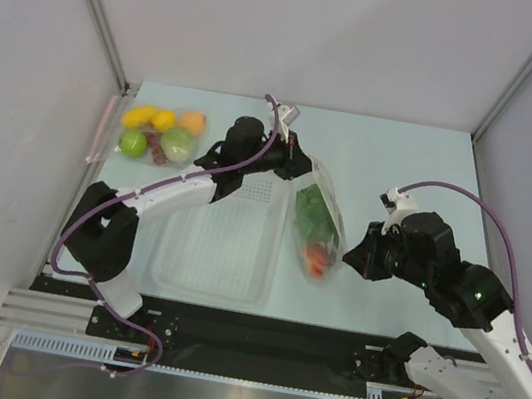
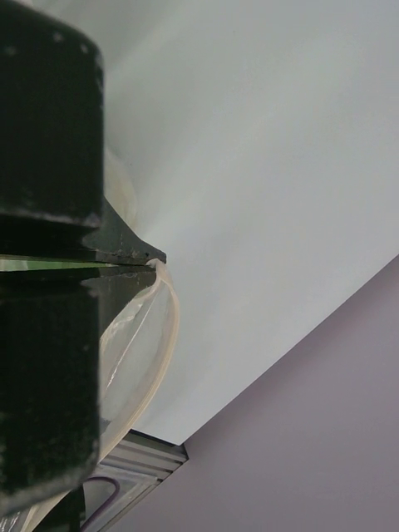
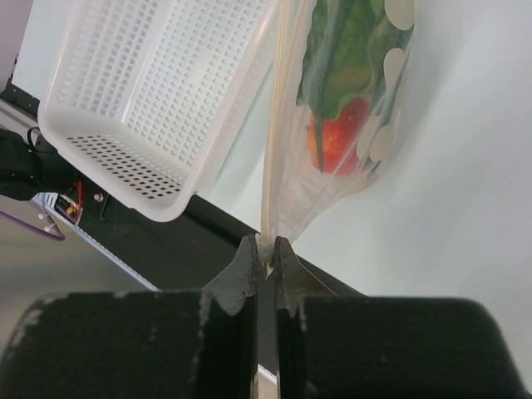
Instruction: Open the zip-top bag and remove the fake food
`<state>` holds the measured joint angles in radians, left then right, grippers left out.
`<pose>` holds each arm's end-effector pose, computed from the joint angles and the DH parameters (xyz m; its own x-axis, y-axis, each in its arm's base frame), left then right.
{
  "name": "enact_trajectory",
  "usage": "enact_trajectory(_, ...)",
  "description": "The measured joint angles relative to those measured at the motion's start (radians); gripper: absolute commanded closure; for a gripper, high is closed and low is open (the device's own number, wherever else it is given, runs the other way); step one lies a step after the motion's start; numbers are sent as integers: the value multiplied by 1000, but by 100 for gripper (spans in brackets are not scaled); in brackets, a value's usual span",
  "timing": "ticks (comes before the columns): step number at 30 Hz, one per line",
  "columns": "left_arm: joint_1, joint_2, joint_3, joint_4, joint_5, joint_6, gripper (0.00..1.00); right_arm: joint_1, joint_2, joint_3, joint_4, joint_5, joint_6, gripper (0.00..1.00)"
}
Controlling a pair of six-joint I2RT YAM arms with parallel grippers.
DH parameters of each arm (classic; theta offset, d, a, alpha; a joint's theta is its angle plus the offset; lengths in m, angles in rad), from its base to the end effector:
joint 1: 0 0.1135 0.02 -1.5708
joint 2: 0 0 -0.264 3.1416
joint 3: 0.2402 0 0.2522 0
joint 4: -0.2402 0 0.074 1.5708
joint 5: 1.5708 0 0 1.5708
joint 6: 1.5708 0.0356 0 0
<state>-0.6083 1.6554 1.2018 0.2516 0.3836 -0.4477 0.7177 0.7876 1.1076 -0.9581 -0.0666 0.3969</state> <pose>0.3154 -0.2359 0.3017 -0.5081 -0.1354 -0.8506 0.6777 0.5467 -0.4918 0.1004 0.0908 0.3694 -0.6831 -0.0843 -0.7255 -0.4689 0.8122 0.3471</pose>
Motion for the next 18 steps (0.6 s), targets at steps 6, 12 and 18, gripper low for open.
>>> enact_trajectory(6, 0, 0, 1, 31, 75, 10, 100, 6, -27, 6, -35, 8, 21, 67)
enact_trajectory(12, 2, 0, 1, 53, 127, 102, 100, 16, 11, 64, -37, 4, -14, 32)
enact_trajectory(18, -2, -1, -10, 62, 204, 163, 100, 9, 156, 168, 65, 77, -119, 27)
